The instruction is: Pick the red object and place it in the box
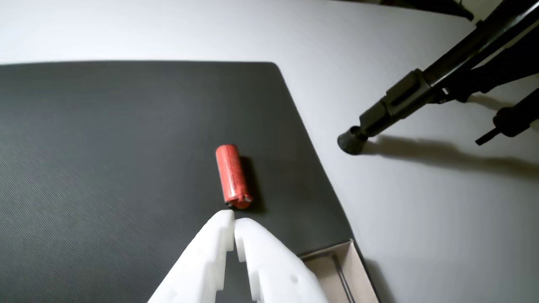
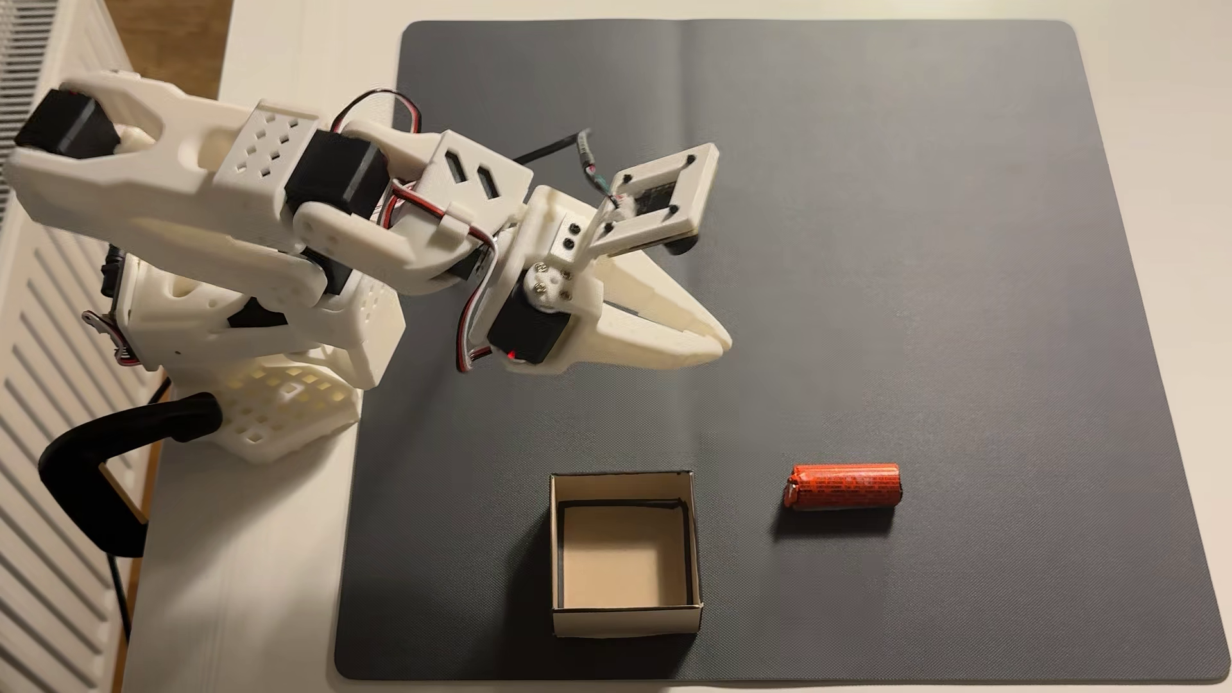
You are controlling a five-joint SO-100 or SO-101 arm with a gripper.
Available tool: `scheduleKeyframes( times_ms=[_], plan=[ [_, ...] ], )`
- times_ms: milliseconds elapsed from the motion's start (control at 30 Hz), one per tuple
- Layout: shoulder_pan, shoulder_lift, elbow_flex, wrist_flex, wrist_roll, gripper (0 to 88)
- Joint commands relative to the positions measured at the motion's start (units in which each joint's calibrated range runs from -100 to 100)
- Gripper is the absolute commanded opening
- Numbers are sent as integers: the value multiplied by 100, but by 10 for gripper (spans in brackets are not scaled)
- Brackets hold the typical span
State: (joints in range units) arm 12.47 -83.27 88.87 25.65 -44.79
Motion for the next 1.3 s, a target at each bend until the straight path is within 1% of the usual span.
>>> scheduleKeyframes(
  times_ms=[0,100,200,300,400,500,633,800,1267],
  plan=[
    [-74,1235,-891,-153,67,8],
    [-104,2374,-1454,-494,25,8],
    [-111,3522,-1871,-1263,10,8],
    [-111,4730,-2116,-2102,-209,9],
    [-111,5861,-2361,-2819,-251,14],
    [-119,6737,-2760,-3203,-246,77],
    [-134,7536,-3331,-3212,-251,164],
    [-230,8012,-3703,-3195,-282,217],
    [-379,8650,-3993,-3238,-288,223]
  ],
)
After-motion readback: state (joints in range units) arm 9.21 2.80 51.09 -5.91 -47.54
